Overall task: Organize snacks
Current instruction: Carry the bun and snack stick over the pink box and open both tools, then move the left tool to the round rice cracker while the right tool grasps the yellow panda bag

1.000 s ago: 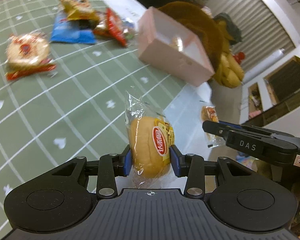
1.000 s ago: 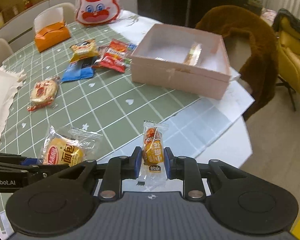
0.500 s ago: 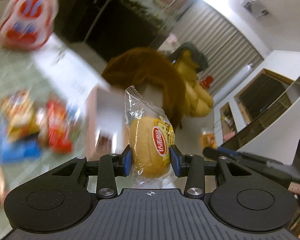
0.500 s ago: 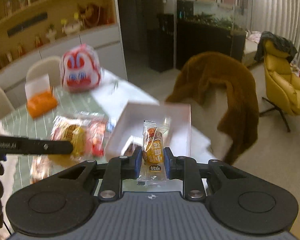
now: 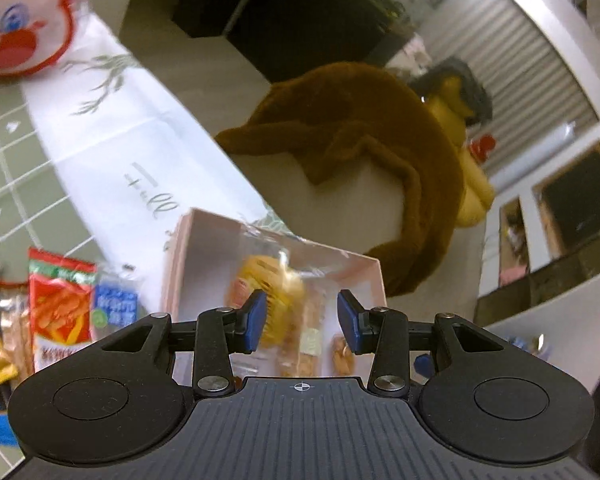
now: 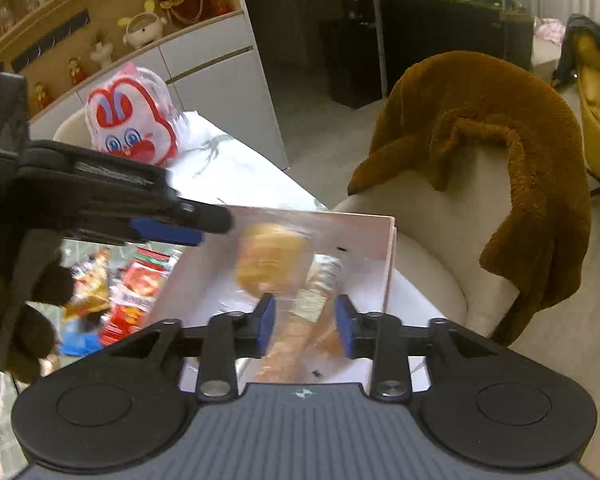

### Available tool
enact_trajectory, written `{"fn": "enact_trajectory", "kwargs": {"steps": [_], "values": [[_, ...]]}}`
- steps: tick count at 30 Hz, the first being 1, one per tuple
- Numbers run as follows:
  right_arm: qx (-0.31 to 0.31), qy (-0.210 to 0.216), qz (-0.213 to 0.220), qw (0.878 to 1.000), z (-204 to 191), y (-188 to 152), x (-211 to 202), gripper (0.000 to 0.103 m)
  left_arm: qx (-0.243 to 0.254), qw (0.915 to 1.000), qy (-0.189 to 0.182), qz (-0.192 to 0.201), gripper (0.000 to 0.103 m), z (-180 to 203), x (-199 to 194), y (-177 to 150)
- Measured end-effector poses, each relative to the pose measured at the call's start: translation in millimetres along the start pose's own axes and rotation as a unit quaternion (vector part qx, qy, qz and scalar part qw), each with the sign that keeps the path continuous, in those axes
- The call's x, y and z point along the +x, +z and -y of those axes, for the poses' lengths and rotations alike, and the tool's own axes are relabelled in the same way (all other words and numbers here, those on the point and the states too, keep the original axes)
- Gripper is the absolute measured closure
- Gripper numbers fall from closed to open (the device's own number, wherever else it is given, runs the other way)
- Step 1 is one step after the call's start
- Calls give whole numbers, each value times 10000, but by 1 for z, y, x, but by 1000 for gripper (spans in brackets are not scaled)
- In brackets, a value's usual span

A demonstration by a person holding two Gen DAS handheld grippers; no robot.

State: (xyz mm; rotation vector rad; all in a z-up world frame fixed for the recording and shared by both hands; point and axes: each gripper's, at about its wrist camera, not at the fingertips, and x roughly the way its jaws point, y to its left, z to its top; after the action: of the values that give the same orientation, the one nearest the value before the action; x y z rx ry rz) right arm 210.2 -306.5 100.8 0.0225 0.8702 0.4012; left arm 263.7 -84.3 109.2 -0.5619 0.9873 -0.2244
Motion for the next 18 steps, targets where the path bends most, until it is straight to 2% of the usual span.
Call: {"fn": "enact_trajectory", "kwargs": {"steps": [4, 8, 11, 14, 18], "values": [[31, -165, -97, 9998, 2, -9, 8, 57, -4, 9983, 472, 344, 59, -29, -39, -12], [137, -225, -156, 9995, -11, -17, 3, 57, -194, 9920, 1115, 558, 59, -77, -87, -38], [223, -258, -192, 9992, -30, -24, -4, 55, -390, 9870, 1362, 765, 59, -114, -120, -59], [109, -277, -208, 9993, -59, -30, -10, 51, -678, 9799, 1538, 1072, 59, -155, -152, -82], [-222, -333, -285, 9988, -107, -37, -11, 50, -1092, 9644, 1922, 1449, 59, -196, -177, -119]]}}
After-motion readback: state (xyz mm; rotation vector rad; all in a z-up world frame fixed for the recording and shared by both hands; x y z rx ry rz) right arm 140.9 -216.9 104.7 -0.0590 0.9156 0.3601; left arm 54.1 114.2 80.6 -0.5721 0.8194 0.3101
